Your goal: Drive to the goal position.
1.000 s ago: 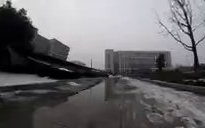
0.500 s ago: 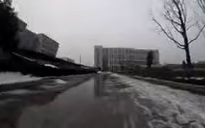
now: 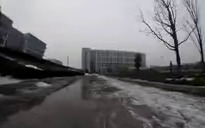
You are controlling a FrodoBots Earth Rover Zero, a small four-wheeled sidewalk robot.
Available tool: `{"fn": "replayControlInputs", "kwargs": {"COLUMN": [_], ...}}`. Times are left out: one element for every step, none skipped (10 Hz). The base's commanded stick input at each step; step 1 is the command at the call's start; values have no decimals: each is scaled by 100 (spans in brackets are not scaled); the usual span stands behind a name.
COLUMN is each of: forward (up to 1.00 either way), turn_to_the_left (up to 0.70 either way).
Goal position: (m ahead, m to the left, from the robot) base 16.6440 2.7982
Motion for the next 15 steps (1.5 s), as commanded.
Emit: {"fn": "replayControlInputs", "kwargs": {"forward": [100, 100, 100, 100, 100, 100, 100, 100, 100, 100, 100, 100, 100, 100, 100], "turn_to_the_left": [0, 0, 0, 0, 0, 0, 0, 0, 0, 0, 0, 0, 0, 0, 0]}}
